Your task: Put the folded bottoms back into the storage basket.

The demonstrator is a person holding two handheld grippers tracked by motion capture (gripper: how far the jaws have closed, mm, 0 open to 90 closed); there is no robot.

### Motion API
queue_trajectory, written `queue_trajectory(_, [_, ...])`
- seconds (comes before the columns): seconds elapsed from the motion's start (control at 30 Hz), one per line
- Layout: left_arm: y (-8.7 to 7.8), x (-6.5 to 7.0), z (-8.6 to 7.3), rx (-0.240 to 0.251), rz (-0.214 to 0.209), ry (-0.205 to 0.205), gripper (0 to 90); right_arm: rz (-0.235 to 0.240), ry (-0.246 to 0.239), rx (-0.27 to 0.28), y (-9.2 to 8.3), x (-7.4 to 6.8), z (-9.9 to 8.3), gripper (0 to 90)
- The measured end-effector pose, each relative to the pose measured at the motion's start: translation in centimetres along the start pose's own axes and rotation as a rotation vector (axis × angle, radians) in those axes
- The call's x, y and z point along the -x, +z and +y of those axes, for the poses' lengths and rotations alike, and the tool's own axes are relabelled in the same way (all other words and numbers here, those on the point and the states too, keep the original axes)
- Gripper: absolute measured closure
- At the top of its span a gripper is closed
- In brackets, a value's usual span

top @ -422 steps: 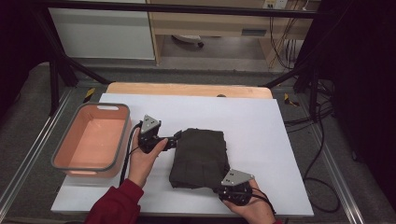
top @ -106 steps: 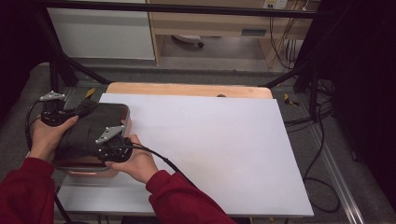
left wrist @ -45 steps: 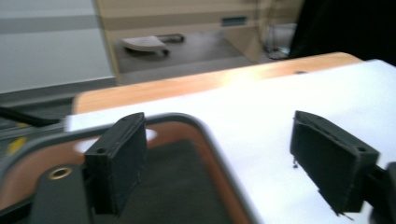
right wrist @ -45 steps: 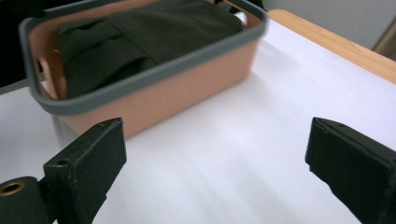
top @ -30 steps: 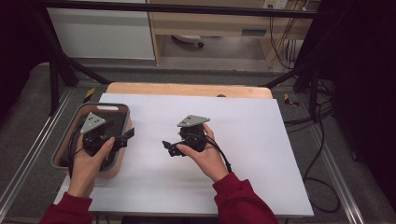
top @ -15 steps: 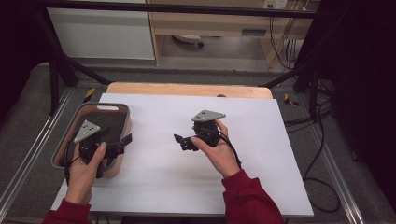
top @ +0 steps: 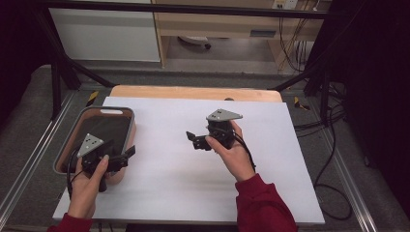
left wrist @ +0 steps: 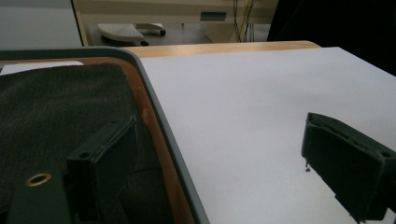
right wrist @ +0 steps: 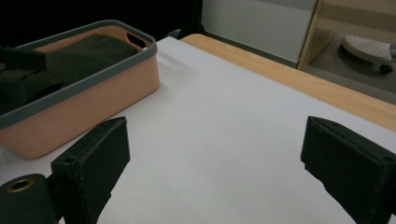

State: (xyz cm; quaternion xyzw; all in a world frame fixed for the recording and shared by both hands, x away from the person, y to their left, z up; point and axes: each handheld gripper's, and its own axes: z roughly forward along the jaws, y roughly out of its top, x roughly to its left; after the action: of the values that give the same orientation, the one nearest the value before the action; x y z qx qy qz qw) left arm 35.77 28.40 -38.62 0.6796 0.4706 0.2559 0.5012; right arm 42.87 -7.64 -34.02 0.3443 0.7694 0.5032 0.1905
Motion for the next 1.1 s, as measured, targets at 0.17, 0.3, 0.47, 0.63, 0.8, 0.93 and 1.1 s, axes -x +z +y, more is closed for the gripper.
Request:
queue_trajectory(0.17, [0.0, 0.2, -0.7, 0.013, -0.005, -0.004, 10.8, -0.030, -0.019, 0.021, -0.8, 0.2, 0.7, 7.1])
queue_trajectory(0.3, [0.0, 0.1, -0.9, 0.021, 0.000, 0.000, 10.6, -0.053, -0.023, 0.028, -1.5, 0.7, 1.0, 7.6])
queue_trajectory(0.47, [0.0, 0.0, -1.1, 0.028, -0.003, 0.001, 10.6, -0.063, -0.042, 0.020, -2.6, 1.5, 1.2, 6.6])
queue_trajectory(0.63, [0.1, -0.1, -1.2, 0.017, 0.007, -0.013, 10.9, -0.069, -0.029, 0.029, -3.8, 2.5, 1.5, 5.3])
queue_trajectory(0.8, [0.2, -0.2, -1.2, 0.011, 0.005, -0.008, 8.1, -0.066, -0.027, 0.029, -4.7, 3.4, 1.7, 4.7])
queue_trajectory(0.93, [0.2, 0.0, -1.3, 0.013, 0.008, -0.008, 6.0, -0.034, -0.026, 0.037, -5.3, 3.5, 1.9, 3.9])
queue_trajectory(1.1, [0.2, 0.0, -1.3, 0.012, 0.003, -0.005, 6.0, -0.055, -0.024, 0.040, -6.4, 3.9, 2.1, 3.7])
